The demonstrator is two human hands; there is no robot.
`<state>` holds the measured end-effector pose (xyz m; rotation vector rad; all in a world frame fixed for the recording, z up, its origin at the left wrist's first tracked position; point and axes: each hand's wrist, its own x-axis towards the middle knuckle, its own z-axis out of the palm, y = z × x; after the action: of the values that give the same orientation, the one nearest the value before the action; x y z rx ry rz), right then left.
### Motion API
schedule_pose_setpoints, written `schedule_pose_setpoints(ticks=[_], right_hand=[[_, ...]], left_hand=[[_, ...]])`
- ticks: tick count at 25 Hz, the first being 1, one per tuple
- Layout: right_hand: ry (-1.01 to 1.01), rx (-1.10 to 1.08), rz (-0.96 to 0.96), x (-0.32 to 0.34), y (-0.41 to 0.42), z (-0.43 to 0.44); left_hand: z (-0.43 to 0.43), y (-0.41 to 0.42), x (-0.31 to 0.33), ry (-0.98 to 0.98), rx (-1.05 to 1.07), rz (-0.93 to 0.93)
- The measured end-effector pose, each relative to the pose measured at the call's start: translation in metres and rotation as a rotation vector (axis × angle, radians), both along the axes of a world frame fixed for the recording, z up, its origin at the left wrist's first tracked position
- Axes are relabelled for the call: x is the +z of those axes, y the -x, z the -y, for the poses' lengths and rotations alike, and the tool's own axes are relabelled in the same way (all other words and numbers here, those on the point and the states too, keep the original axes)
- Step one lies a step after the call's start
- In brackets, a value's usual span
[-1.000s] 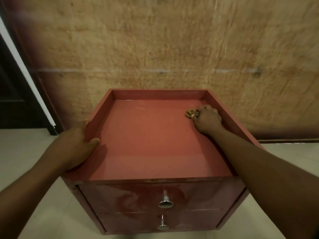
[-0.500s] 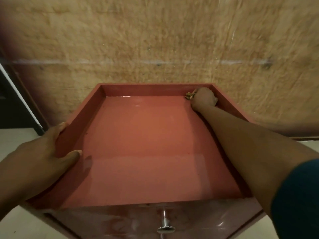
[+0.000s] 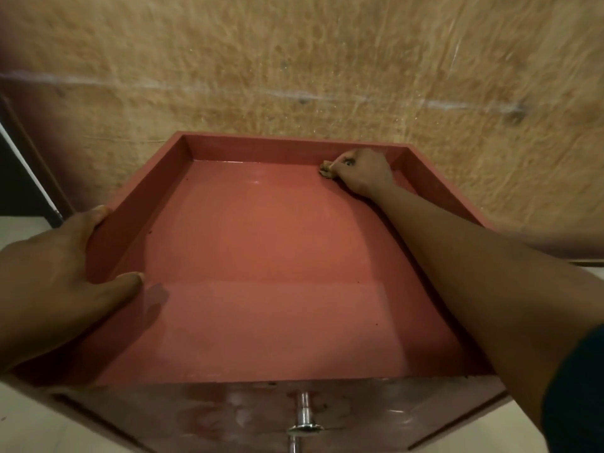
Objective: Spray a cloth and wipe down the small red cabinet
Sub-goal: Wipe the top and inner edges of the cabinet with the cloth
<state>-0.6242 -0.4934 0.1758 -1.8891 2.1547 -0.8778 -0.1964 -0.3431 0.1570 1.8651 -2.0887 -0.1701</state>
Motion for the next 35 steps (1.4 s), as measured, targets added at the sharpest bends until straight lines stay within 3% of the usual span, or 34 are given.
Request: schedule_pose_setpoints(ticks=[3, 8, 25, 35], right_hand=[[-0.013, 0.168, -0.062, 0.001, -0.02, 0.008], [-0.041, 0.226, -0.041, 0.005, -0.024, 0.009], [-0.012, 0.093, -0.009, -0.008, -0.041, -0.095], [0.034, 0.066, -0.032, -0.013, -0.053, -0.211]], left_hand=[[-0.017, 0.035, 0.03, -0.058, 0.084, -0.026], [0.005, 0.008, 0.004, 0.012, 0.117, -0.122], [-0.032, 0.053, 0.051, -0.004, 0.092, -0.026], [-0.037, 0.048, 0.056, -0.002, 0.048, -0.13]])
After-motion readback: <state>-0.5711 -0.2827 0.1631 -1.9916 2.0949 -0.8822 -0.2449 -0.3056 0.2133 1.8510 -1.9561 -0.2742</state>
